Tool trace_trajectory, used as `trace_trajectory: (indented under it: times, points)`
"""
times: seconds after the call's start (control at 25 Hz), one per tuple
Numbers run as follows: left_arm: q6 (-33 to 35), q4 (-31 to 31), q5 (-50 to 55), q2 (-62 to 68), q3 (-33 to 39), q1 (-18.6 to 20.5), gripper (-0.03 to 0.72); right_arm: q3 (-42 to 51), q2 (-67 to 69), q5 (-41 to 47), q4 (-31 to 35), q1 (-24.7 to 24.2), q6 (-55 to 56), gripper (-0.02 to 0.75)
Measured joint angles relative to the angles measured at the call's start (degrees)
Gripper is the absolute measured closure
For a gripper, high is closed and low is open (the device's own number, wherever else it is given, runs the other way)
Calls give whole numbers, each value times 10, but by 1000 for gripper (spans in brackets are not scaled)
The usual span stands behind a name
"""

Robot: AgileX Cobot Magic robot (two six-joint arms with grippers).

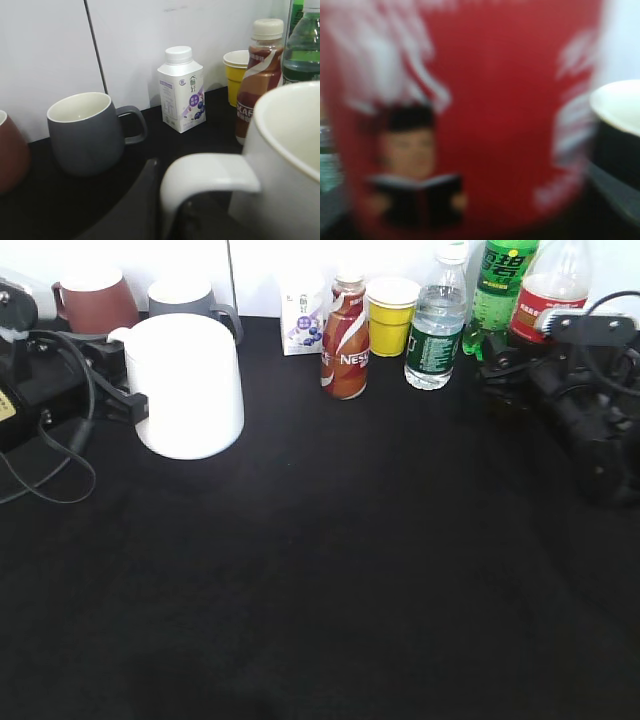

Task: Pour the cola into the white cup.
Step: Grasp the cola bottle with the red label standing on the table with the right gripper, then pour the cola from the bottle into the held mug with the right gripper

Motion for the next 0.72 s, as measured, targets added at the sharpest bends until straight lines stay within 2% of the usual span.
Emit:
trace_trajectory:
  times: [0.08,0.2,0.44,0.6,0.72]
  points:
    - [0,0,0,0,0,0,657,-19,18,1,-2,0,0,144]
    - [0,1,0,0,0,0,657,-23,29,-12,-4,0,-2,304]
    - [0,2,0,0,0,0,657,-23,27,-11,-24,0,-28,312]
    - [0,23,0,0,0,0,657,32,-46,15,-36,0,-29,322]
    - [-6,29,-2,0,0,0,657,70,-129,15,-145,0,-29,331]
